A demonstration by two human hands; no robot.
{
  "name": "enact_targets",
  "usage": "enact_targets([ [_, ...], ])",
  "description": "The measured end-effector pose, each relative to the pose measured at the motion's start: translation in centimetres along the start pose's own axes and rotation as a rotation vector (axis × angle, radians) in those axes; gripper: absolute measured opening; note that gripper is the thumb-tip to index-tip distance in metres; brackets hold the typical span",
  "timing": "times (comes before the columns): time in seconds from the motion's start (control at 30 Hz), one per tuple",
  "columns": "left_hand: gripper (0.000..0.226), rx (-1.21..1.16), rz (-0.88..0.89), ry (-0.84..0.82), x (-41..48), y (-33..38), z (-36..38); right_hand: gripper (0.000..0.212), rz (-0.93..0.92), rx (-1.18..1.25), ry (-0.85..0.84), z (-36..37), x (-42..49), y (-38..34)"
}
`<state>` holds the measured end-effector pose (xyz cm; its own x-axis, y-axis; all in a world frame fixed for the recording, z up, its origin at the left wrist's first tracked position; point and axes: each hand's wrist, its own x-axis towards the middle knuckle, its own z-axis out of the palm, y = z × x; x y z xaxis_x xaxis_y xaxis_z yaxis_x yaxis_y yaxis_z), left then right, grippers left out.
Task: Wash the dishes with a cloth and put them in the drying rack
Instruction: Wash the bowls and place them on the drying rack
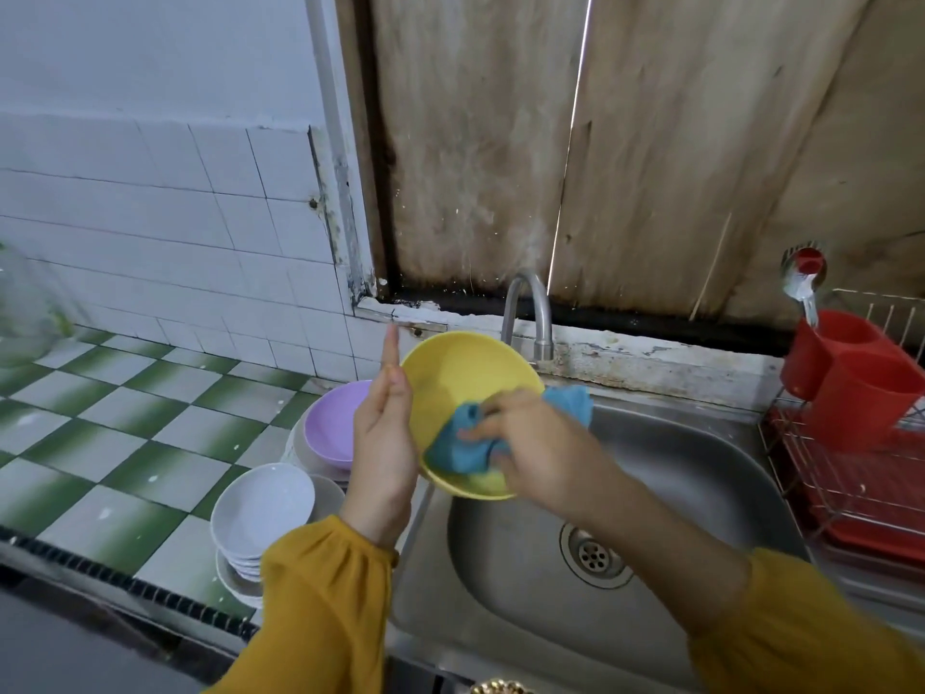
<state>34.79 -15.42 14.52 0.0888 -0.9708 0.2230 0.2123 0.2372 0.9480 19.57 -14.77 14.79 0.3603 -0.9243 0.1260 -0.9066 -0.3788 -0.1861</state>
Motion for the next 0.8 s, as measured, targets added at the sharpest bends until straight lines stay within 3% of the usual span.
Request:
enact_targets([
  [0.07,0.040,0.016,-0.016,-0.102,-0.2,-0.3,0.6,0.042,0.180,0.027,0.333,-0.1,1.0,-0.1],
  [0.13,0.041,0.061,0.003,-0.150,-0.1,-0.4,1.2,0.039,0.169,0.333,0.541,0.5,1.7,-0.7],
  [0.2,0.040,0.051,0.031,-0.131,0.4,-0.1,0.9,0.033,-0.004,0.648,0.400,0.2,1.6,-1.8],
  [0.23,0.040,0.036,0.042,-0.114,0.8,0.0,0.4,0.028,-0.082,0.664,0.266,0.1,1.2,-2.2],
  [0.3,0.043,0.023,0.053,-0.098,1.2,0.5,-0.7,0.026,-0.188,0.387,0.051,-0.3,1.1,-2.0],
  [0.33,0.045,0.019,0.058,-0.103,1.1,0.4,-1.0,0.030,-0.162,0.219,0.030,-0.2,1.3,-1.5],
  [0.4,0.046,-0.001,0.063,-0.135,0.8,0.1,-1.1,0.040,0.028,0.098,0.227,-0.2,1.7,-0.6],
  [0.47,0.047,-0.004,0.049,-0.155,0.5,-0.4,-0.6,0.046,0.049,0.332,0.535,0.6,2.1,-1.0],
  [0.5,0.045,-0.005,0.046,-0.166,0.4,-0.4,-0.4,0.046,0.002,0.456,0.544,1.0,2.2,-1.5],
  [0.6,0.038,0.005,0.042,-0.085,1.0,-0.4,-1.0,0.037,-0.225,0.477,0.266,1.9,1.2,-2.7],
  [0.7,0.037,-0.068,-0.043,-0.031,1.7,-0.9,-2.7,0.046,-0.265,0.008,0.026,1.0,1.0,-1.2],
  [0.77,0.038,-0.062,-0.076,-0.042,1.3,-1.6,-2.7,0.048,-0.108,0.018,0.025,0.6,1.2,-0.2],
  [0.8,0.041,-0.047,-0.082,-0.057,0.8,-1.9,-2.2,0.047,-0.057,0.086,0.146,1.0,1.4,-0.1],
])
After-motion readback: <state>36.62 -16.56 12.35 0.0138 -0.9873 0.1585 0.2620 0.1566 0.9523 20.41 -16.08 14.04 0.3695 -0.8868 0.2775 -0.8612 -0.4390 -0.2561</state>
